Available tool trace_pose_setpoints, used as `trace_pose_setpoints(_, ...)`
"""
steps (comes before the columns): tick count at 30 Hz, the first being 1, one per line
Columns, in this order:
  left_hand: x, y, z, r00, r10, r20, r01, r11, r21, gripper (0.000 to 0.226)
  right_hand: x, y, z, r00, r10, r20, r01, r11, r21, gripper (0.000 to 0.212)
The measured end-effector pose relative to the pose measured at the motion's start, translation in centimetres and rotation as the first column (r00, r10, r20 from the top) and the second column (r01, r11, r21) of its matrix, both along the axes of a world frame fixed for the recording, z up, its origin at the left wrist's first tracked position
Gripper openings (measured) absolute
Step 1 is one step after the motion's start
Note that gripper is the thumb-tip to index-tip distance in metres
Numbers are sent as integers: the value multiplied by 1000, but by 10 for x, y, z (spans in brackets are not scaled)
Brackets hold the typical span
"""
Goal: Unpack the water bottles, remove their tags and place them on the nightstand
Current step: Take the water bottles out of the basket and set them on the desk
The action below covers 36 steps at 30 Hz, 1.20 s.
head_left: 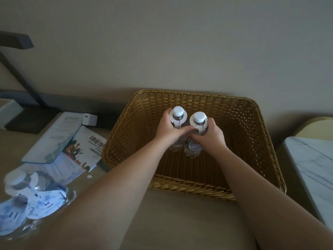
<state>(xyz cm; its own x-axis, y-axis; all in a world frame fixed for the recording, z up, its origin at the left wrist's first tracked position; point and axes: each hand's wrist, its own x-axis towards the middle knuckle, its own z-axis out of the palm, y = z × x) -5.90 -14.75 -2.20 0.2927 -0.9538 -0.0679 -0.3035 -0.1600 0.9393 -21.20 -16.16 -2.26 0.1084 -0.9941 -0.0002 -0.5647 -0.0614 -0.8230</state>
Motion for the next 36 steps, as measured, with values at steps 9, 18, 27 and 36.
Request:
trace_pose_setpoints(9,-8,-6,-11,991,118,57,-117,993,-25,67,-24,-5,-4,998,-57,7,58,998,-40,54)
trace_pose_setpoints(18,5,19,14,966,243,93,-233,967,-103,49,-19,12,18,999,-37,40,42,990,-133,53)
trace_pose_setpoints(27,48,87,117,958,272,89,-242,936,-256,51,13,47,102,990,97,107,-63,958,-281,52)
trace_pose_setpoints(36,100,190,188,931,362,54,-327,888,-323,47,72,115,149,953,264,150,-202,919,-338,54)
